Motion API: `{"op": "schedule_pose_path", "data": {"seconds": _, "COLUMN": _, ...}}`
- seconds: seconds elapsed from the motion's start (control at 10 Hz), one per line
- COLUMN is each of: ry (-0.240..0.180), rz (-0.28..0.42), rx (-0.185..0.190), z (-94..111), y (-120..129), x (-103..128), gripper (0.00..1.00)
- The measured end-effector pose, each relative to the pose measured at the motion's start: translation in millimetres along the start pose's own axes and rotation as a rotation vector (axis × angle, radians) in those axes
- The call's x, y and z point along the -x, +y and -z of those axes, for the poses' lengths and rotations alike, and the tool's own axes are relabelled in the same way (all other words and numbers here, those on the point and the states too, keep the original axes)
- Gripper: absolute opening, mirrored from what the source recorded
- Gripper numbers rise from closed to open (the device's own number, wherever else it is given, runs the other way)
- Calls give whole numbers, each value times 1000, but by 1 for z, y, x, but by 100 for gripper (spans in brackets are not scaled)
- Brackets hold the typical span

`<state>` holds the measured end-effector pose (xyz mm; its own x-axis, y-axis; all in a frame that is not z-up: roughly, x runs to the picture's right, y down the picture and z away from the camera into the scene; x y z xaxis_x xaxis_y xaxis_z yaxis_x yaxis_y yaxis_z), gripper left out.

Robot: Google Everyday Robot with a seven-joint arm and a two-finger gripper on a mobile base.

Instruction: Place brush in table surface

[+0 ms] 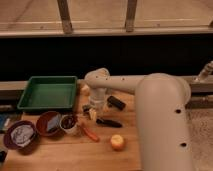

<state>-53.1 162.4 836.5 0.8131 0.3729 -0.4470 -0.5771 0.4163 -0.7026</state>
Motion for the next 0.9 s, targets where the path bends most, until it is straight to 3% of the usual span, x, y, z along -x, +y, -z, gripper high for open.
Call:
{"op": "schedule_pose_path", "data": {"seconds": 0.3, "ry": -15, "rz": -9, "rx": -26, "z": 16, "y": -5, "x": -2, "gripper": 76}}
{"op": "schedule_pose_path", "data": {"seconds": 0.5, "ry": -53, "rz": -47, "rx": -53, "z": 36, "y": -15, "x": -11, "gripper": 76}}
{"op": "schedule_pose_path", "data": {"seconds": 0.9, "ry": -171, "rz": -199, "rx": -191, "z": 98, "y": -40, "x": -50, "gripper": 76}}
